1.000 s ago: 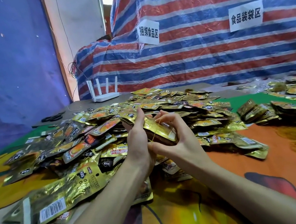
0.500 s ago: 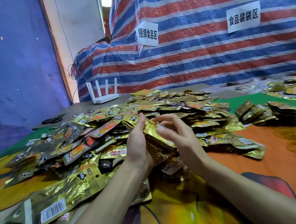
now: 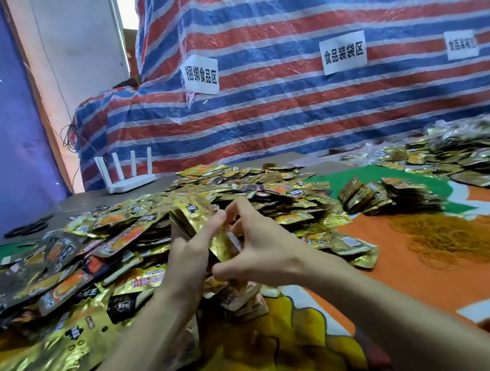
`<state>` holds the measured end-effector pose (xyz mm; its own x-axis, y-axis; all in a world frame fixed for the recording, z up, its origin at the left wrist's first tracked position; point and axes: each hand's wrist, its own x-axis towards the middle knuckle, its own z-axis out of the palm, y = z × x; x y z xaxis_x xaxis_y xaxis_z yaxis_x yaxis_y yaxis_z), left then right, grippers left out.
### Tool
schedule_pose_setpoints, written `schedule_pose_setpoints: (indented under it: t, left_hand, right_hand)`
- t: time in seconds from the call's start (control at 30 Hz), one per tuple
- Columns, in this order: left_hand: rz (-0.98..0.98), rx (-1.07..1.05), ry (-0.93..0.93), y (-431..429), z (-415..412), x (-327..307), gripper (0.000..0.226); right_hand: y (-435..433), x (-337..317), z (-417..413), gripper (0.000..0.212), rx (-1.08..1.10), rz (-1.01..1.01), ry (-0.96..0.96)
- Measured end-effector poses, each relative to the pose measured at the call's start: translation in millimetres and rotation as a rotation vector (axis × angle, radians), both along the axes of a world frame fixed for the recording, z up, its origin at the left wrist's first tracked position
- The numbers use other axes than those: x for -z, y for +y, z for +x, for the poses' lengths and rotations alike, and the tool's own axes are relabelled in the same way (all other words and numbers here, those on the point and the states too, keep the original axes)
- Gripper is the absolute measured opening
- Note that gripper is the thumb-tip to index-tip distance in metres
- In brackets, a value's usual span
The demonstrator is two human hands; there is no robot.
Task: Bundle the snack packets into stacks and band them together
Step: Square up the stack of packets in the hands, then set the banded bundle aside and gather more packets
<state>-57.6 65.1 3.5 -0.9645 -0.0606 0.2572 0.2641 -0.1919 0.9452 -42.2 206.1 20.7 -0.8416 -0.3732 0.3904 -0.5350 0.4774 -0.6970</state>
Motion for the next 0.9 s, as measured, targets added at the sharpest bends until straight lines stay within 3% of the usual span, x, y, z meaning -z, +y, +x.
schedule_pose_setpoints:
  t: [0.03, 0.13, 0.17, 0.27, 0.33, 0.5, 0.77, 0.9]
  left_hand:
    - [-0.092, -0.006, -0.007, 2, 1, -3, 0.051]
    - [-0.369, 0.007, -0.086, 12, 4, -19, 0.102]
    - [-0.450, -0.034, -0.085, 17, 5, -24, 0.101]
    - [-0.653, -0.116, 0.078, 36, 9, -33, 0.048]
    - [-0.728, -0.059, 0.169, 52, 12, -35, 0.028]
    - [-0.762, 0.011, 0.278, 84, 9, -35, 0.018]
    - [-0.761, -0.041, 0.464, 83, -2, -18, 0.013]
    - [-0.812, -0.052, 0.483, 66, -2, -16, 0.016]
  right_hand:
    - [6, -4, 1, 0.064, 0.023, 0.011, -0.026]
    - [35, -17, 1, 0.058, 0.129, 0.001, -0.063]
    - [48, -22, -1, 0.056, 0.173, -0.012, -0.065]
    - [90, -39, -12, 0.049, 0.402, 0.057, -0.016]
    - [117, -46, -26, 0.046, 0.568, 0.130, 0.020]
    - [176, -45, -67, 0.043, 0.882, 0.406, 0.003]
    - [211, -21, -123, 0.045, 1.159, 0.425, -0.021]
    - [216, -4, -139, 0.032, 1.240, 0.490, -0.104]
